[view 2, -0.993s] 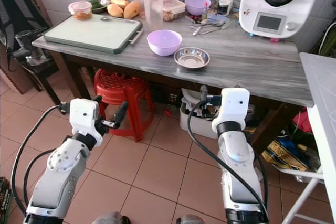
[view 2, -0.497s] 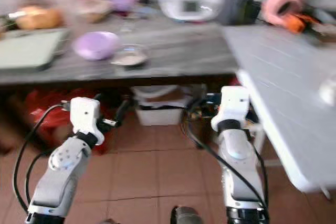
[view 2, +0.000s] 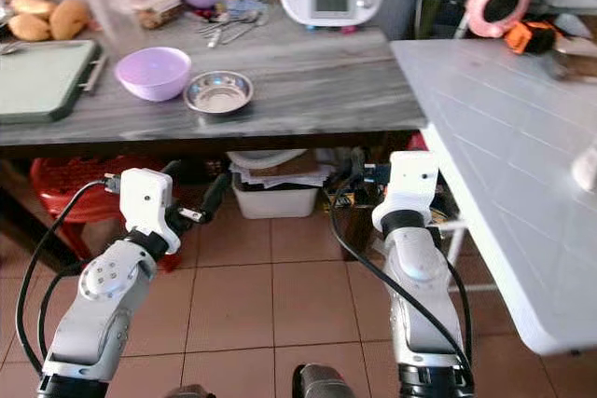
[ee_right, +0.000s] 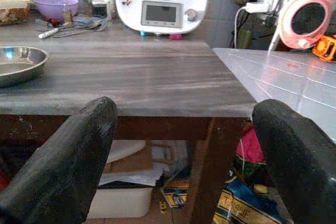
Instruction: Setting the table
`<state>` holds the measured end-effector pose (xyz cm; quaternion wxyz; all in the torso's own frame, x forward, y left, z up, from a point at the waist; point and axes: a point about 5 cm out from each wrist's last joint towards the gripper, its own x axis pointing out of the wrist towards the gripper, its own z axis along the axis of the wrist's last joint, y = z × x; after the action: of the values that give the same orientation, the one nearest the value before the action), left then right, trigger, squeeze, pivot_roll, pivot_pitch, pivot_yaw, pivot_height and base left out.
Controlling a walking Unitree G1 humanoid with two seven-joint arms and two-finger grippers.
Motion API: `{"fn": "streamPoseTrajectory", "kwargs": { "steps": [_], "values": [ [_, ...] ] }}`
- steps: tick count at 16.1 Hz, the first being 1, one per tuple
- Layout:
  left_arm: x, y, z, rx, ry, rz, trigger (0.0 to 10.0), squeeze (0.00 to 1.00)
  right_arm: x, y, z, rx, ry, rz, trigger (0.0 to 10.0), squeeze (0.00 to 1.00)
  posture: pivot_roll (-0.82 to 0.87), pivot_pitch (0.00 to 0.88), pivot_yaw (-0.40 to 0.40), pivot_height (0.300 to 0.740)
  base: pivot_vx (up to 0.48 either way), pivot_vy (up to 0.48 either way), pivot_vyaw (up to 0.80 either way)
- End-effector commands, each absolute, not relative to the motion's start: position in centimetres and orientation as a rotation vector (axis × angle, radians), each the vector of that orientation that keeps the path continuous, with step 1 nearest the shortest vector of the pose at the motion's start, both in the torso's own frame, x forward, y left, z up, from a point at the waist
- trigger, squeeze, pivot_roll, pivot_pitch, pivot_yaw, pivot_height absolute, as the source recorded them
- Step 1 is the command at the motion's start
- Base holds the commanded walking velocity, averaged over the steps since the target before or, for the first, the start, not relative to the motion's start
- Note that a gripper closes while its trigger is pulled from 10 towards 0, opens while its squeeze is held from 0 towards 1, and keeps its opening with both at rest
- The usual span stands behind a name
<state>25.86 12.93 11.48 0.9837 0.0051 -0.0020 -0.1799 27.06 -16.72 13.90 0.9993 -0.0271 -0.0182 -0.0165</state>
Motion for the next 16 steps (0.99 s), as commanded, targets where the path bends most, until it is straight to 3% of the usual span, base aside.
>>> {"fn": "streamPoseTrajectory", "kwargs": {
  "steps": [1, 8, 16],
  "values": [
    [25.8, 12.82, 11.83, 0.009, -0.023, -0.377, 10.0, 0.0, 27.14, -16.97, 13.8, -0.048, -0.026, -0.036, 10.0, 0.0, 0.01, 0.0, 0.0, 0.74, 0.0, -0.371, -0.5],
    [25.81, 12.77, 11.86, 0.007, -0.027, -0.386, 10.0, 0.0, 26.96, -16.93, 13.64, -0.048, -0.023, -0.031, 10.0, 0.0, 0.01, 0.0, -0.002, 0.74, 0.0, -0.369, -0.7],
    [25.76, 12.74, 11.87, 0.01, -0.03, -0.386, 10.0, 0.0, 26.8, -16.5, 13.88, -0.055, -0.041, 0.013, 10.0, 0.0, 0.0, 0.0, -0.003, 0.74, 0.0, -0.296, 0.0]
  ]
}}
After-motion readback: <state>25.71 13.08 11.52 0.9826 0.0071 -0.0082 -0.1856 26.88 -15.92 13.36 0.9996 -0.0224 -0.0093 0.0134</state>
